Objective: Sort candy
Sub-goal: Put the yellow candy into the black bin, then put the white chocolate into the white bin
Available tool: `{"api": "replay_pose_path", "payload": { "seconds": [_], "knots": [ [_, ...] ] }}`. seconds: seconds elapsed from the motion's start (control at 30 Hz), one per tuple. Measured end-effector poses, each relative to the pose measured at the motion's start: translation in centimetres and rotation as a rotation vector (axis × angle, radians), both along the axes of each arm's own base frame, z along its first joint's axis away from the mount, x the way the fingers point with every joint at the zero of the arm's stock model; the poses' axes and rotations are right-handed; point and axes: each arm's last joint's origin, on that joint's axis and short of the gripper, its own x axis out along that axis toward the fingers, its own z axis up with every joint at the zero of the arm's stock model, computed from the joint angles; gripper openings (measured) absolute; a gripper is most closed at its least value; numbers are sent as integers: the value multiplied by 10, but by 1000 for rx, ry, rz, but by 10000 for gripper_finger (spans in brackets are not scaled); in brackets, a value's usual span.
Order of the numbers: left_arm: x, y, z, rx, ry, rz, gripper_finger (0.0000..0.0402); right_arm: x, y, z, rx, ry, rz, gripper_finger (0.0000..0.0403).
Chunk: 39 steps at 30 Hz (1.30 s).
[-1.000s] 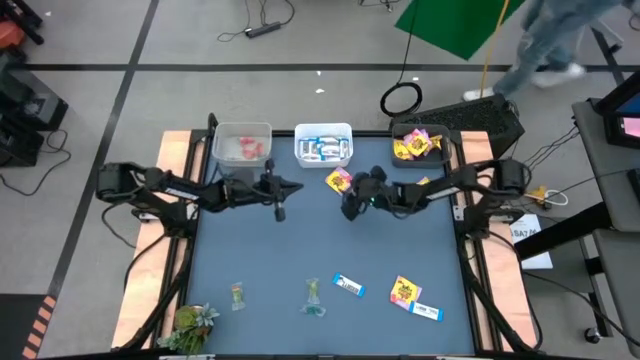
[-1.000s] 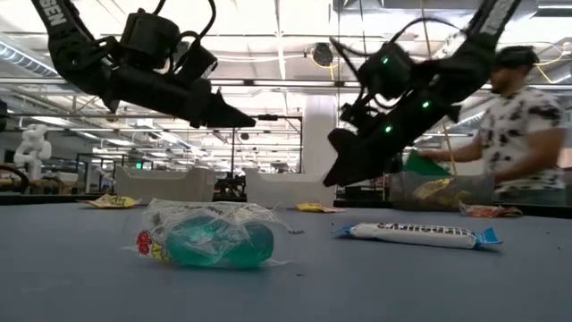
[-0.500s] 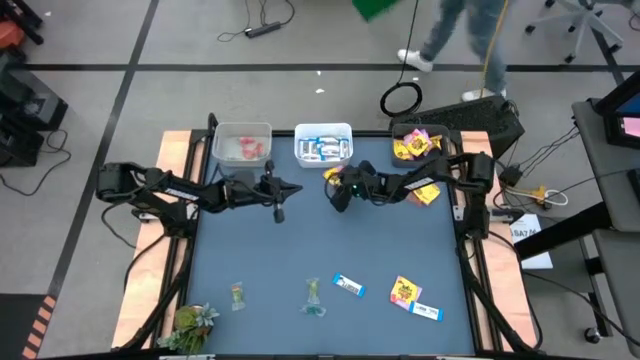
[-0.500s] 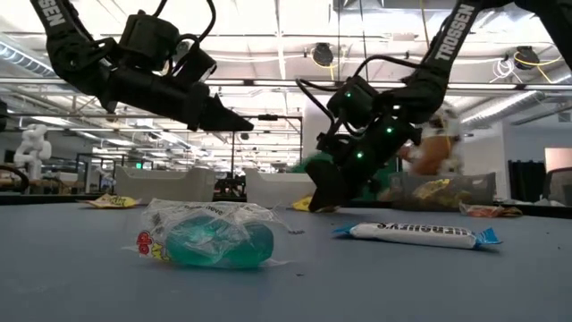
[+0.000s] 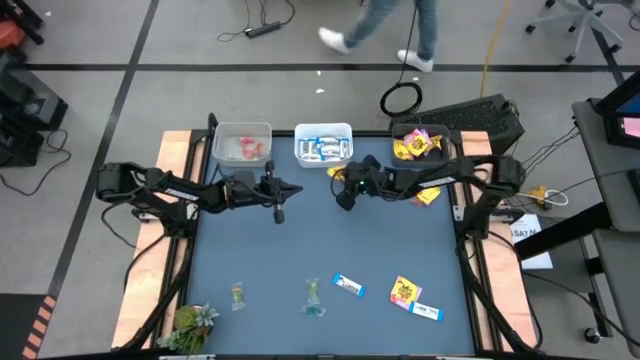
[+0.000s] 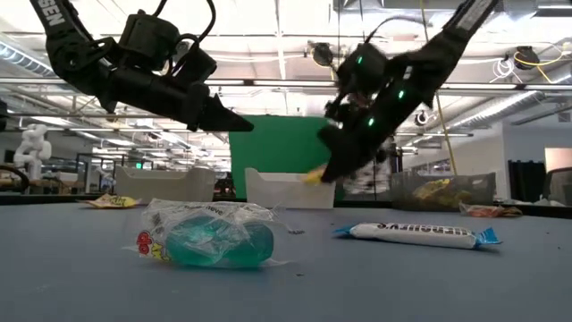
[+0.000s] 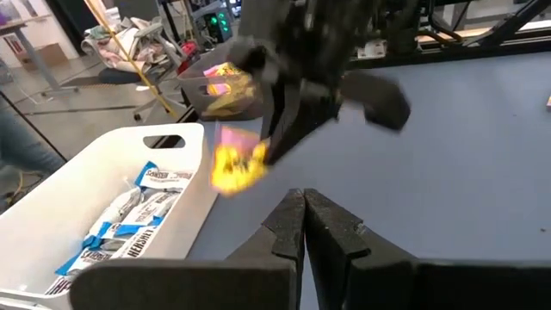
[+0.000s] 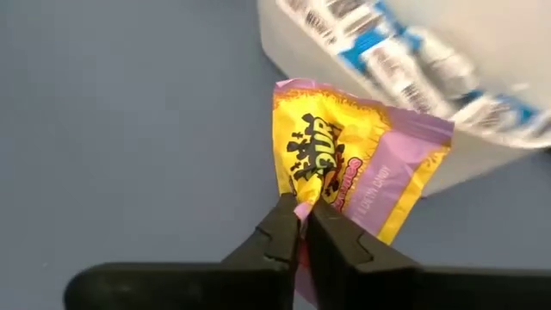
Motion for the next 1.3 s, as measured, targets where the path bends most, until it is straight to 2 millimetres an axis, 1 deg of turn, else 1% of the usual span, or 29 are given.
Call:
{"api": "replay_pose_path", "payload": {
  "seconds": [0.1,0.23,0.37,0.47,0.53,0.63,0.8,0.93,1.03,1.13,1.3],
  "knots": [
    [0,0,0,0,0,0,19,-12,2,24,-40,7,-39,9],
    [0,0,0,-6,0,1,19,-38,-1,54,-119,50,-189,3],
    [0,0,0,-23,-4,5,19,-73,-7,74,-141,117,-373,3],
    [0,0,0,-24,-3,5,19,-98,-15,80,-110,176,-494,2],
    [0,0,0,-24,-3,5,19,-110,-24,81,-84,208,-564,1],
    [0,0,0,-24,-3,5,19,-122,-39,76,-47,264,-626,1],
    [0,0,0,-25,-2,5,19,-132,-65,55,17,297,-625,1],
    [0,0,0,-24,-2,5,19,-138,-79,45,58,307,-630,8],
    [0,0,0,-24,-2,5,19,-142,-86,41,74,324,-638,35],
    [0,0,0,-25,-3,6,19,-144,-89,39,111,312,-630,76],
    [0,0,0,-25,-5,5,19,-145,-89,43,97,306,-627,139]
  ]
}}
